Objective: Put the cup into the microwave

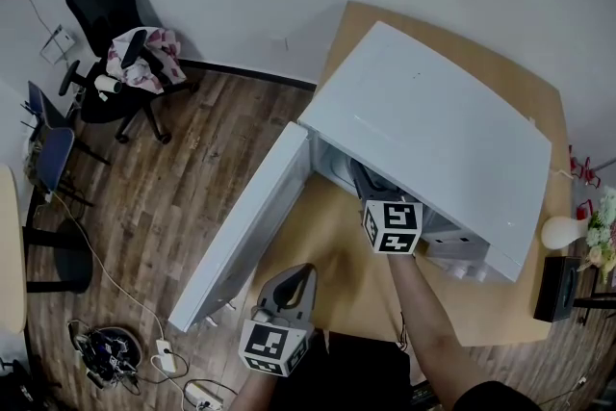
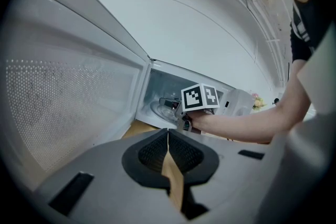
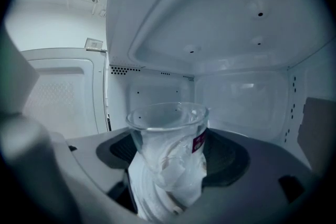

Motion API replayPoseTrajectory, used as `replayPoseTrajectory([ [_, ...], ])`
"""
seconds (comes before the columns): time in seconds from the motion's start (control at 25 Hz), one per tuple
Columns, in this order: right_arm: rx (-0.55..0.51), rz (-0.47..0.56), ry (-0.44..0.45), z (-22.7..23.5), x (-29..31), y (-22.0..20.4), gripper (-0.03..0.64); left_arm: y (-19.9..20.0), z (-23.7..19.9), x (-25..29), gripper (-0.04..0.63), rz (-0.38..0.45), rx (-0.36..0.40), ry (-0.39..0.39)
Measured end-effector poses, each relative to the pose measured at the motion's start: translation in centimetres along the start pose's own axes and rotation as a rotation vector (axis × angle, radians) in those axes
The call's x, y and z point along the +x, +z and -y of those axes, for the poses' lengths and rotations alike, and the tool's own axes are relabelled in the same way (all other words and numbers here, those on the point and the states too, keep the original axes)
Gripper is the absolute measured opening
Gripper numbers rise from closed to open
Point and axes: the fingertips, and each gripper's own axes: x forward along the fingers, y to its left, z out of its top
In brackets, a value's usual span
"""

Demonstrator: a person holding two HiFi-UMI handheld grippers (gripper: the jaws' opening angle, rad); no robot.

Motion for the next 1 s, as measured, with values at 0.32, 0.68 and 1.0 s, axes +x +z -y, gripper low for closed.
replayPoseTrajectory([
  [0.32,0.068,0.0,0.006,0.51,0.05,-0.24,0.341,-0.23,-0.22,0.1,0.006,-0.006,-0.004,0.0],
  [0.68,0.047,-0.016,-0.013,0.77,0.05,-0.58,0.341,-0.5,-0.66,-0.26,0.006,-0.002,-0.01,0.012],
  [1.0,-0.011,-0.035,-0.016,0.69,0.04,-0.8,0.341,-0.57,-0.58,-0.64,0.006,0.002,-0.015,0.006],
])
